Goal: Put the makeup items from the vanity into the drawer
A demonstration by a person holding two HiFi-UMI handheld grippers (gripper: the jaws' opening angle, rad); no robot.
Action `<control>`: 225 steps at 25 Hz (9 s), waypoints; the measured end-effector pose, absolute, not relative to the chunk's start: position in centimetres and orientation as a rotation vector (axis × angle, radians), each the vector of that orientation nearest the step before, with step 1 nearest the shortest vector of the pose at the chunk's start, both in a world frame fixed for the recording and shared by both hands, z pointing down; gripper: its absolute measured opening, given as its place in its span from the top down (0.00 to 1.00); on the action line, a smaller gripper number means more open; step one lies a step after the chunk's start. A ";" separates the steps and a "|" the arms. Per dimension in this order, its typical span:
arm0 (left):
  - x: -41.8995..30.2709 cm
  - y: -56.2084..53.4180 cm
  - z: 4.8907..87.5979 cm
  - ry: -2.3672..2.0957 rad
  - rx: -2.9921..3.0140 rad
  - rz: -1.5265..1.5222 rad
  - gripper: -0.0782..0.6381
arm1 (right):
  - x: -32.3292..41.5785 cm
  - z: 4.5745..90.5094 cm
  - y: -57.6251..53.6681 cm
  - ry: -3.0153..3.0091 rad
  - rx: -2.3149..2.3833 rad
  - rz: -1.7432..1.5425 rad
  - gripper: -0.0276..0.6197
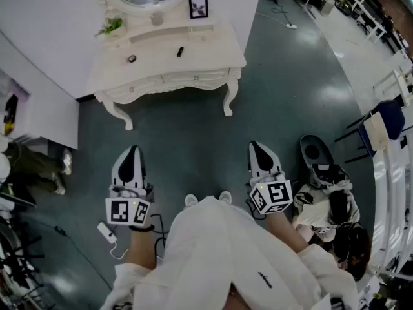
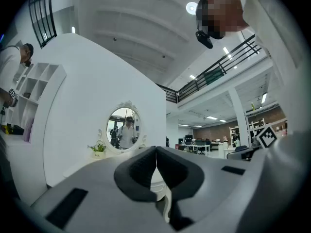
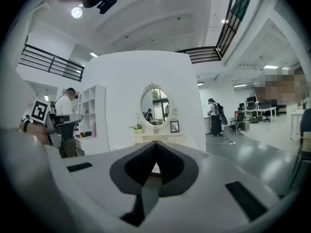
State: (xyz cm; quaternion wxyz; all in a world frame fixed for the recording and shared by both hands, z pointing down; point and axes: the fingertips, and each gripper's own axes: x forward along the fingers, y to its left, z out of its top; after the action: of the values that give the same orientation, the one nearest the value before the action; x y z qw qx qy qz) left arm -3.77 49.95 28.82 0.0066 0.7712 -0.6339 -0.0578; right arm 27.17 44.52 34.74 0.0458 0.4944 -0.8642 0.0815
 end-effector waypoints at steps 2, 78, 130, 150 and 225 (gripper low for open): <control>-3.7 49.9 28.7 -1.983 2.415 -0.189 0.85 | 27.2 34.7 44.5 -2.637 1.509 0.243 0.93; -10.8 16.7 32.5 -1.985 2.312 -0.197 0.85 | 12.6 39.3 11.0 -2.743 1.035 0.307 0.40; -13.7 -18.2 55.0 -1.390 2.436 0.331 0.85 | -7.6 60.5 -15.8 -2.269 0.928 0.528 0.40; -12.0 -19.6 60.8 -1.360 2.284 0.341 0.85 | -8.6 66.9 -18.1 -2.110 0.947 0.514 0.42; 0.8 -31.7 53.1 -1.421 2.369 0.239 0.85 | 4.6 57.5 -32.8 -2.245 1.047 0.251 0.78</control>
State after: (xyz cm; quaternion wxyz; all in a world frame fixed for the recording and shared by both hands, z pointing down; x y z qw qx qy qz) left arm 0.82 -31.66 53.08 0.1835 0.8399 -0.5037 0.0847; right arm 4.63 -32.79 57.46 0.3204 0.3984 -0.8541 0.0954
